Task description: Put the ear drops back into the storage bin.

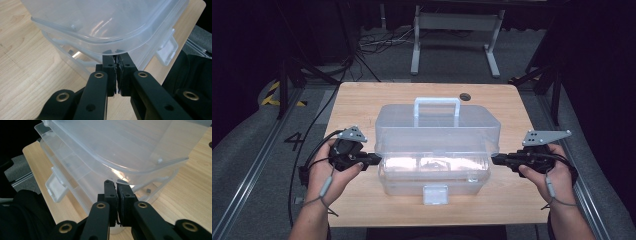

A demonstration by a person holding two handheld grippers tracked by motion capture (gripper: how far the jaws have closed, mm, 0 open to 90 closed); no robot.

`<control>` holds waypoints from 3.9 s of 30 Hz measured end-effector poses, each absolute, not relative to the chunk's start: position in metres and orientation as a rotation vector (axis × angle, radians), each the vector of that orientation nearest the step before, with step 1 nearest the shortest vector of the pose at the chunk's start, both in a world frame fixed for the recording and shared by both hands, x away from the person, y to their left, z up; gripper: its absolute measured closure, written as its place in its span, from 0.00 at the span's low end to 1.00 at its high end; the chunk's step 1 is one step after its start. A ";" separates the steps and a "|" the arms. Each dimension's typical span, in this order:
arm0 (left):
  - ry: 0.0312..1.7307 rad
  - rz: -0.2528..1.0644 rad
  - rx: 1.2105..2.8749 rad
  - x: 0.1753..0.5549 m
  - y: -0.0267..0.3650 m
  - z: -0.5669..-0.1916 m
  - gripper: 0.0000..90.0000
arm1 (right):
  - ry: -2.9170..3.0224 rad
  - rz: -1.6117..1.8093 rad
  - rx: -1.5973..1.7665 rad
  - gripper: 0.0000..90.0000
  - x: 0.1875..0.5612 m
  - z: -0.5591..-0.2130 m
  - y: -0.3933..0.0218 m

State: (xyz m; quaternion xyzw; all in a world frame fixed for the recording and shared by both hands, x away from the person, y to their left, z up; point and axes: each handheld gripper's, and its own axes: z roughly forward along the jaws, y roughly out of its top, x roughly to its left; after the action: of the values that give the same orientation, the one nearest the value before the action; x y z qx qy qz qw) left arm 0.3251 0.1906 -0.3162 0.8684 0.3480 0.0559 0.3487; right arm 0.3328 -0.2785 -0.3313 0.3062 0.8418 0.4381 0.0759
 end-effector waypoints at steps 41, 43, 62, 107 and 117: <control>0.920 0.034 2.418 0.332 0.189 -0.332 0.94 | 2.677 1.127 0.933 0.94 0.335 -0.346 -0.279; 0.926 0.022 2.423 0.331 0.188 -0.333 0.94 | 2.683 1.123 0.937 0.94 0.335 -0.346 -0.278; 0.930 -0.034 2.524 0.332 0.183 -0.342 0.94 | 2.767 0.969 0.913 0.94 0.335 -0.355 -0.273; 1.019 -0.001 2.457 0.327 0.203 -0.344 0.73 | 2.794 0.894 0.918 0.83 0.343 -0.351 -0.280; 1.100 0.109 2.311 0.334 0.224 -0.340 0.61 | 2.670 0.984 0.971 0.65 0.351 -0.343 -0.296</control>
State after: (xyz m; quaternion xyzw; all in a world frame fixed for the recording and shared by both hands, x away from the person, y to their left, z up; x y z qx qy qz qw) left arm 0.3342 0.2237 -0.3404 0.8645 0.4114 0.0408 0.2860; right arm 0.3507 -0.2962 -0.3427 0.3221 0.8860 0.3266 0.0675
